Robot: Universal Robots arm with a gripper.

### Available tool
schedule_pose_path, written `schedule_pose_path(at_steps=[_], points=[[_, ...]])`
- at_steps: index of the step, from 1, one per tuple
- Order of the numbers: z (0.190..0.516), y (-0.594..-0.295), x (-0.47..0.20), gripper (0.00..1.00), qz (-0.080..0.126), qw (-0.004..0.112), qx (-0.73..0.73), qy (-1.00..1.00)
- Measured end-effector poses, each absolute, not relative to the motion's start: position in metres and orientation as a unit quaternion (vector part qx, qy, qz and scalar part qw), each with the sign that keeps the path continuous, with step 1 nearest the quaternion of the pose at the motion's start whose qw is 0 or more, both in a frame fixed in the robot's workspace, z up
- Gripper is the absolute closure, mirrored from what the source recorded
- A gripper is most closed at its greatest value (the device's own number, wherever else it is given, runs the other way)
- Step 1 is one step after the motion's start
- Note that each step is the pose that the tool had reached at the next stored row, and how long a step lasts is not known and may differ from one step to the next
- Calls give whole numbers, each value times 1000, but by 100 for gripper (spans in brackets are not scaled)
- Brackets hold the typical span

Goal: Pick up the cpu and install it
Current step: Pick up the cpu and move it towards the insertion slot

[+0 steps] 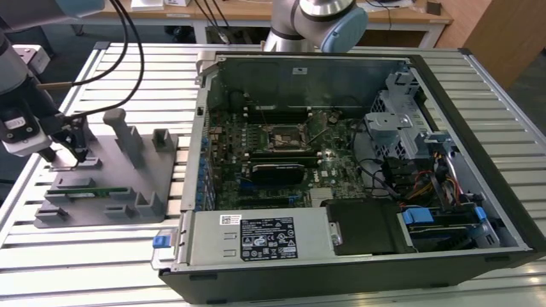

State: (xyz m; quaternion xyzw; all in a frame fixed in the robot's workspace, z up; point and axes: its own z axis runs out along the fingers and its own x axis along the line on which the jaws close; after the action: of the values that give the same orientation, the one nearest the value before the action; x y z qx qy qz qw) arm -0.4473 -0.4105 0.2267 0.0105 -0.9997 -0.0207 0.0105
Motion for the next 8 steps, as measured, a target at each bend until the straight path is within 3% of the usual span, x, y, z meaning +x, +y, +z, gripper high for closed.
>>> schedule_pose_path(at_steps=[8], points=[[229,-411,-447,47,-21,11,11,-1000]])
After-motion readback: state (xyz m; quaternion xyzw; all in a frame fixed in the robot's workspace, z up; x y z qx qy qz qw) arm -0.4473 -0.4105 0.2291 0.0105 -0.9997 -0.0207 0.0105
